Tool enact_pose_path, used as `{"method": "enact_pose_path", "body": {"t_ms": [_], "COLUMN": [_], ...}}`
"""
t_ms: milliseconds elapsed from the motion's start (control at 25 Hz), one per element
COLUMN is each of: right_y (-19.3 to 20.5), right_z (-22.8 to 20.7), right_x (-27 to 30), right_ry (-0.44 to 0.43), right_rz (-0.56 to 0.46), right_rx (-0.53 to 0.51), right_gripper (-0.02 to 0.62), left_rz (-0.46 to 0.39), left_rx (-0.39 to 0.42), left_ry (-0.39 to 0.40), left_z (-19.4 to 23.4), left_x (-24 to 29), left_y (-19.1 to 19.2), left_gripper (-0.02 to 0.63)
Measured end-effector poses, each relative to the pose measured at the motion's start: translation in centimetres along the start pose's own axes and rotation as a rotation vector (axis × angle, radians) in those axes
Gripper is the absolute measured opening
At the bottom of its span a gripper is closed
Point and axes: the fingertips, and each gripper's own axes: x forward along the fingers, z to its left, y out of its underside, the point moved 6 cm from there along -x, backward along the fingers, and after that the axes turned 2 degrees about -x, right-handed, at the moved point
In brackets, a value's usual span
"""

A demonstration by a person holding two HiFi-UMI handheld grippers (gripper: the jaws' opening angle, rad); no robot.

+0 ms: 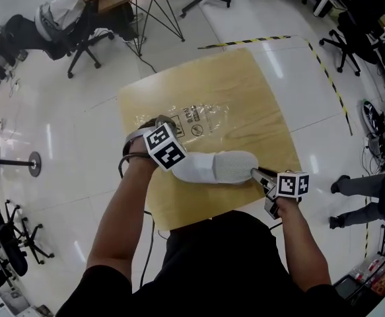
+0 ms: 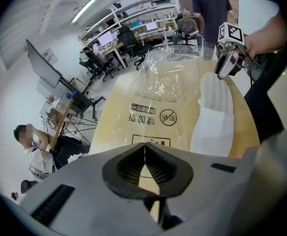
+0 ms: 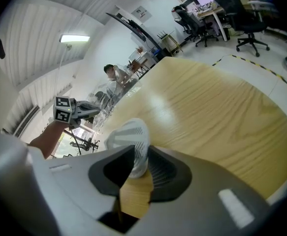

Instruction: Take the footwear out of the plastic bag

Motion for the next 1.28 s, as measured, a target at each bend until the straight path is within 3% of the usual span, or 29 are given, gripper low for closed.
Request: {"method": "enact_pose_path", "body": {"t_ms": [280, 480, 560, 640, 800, 920, 1040, 1120, 1240, 1280], "right_y": [0.5, 1.4, 1.7, 2.0, 3.7, 4.9, 6.9, 8.4, 10.1, 10.5], "right_z": [0.3, 0.8, 0.8, 1.0, 2.0, 3.8, 5.8, 7.7, 11.9, 13.4], "right_x": [0.2, -0.1, -0.4, -0.7, -2.3, -4.4, -6.9, -7.8, -7.6, -7.3], "right_ry": [0.000, -0.023, -0.026, -0.012, 0.066, 0.097, 0.095, 0.030, -0.151, -0.210], "right_rz": [-0.026, -0.036, -0.052, -0.063, -0.117, -0.243, -0.414, -0.524, -0.651, -0.670], "right_rx": [0.031, 0.051, 0.065, 0.059, 0.041, 0.077, 0.128, 0.169, 0.245, 0.264], "right_gripper": [0.084, 0.083, 0.084, 0.135, 0.220, 0.227, 0.225, 0.172, 0.002, 0.002], "left_rz": [0.022, 0.051, 0.038, -0.007, -0.148, -0.294, -0.449, -0.520, -0.556, -0.553], "left_rx": [0.136, 0.177, 0.164, 0.119, 0.001, -0.128, -0.279, -0.384, -0.536, -0.588], "left_ry": [0.083, 0.083, 0.083, 0.093, 0.112, 0.163, 0.277, 0.366, 0.505, 0.553], "left_z": [-2.8, -2.9, -2.7, -2.4, -2.1, -2.2, -4.1, -6.2, -9.6, -10.9], "left_x": [6.1, 9.0, 9.8, 9.5, 6.0, 1.7, -2.6, -4.7, -7.4, -8.3], "left_y": [-6.0, -6.7, -6.7, -6.7, -5.8, -4.1, -1.6, 0.5, 4.0, 5.0], "left_gripper": [0.009, 0.013, 0.062, 0.120, 0.120, 0.083, 0.025, 0.008, 0.006, 0.006]}}
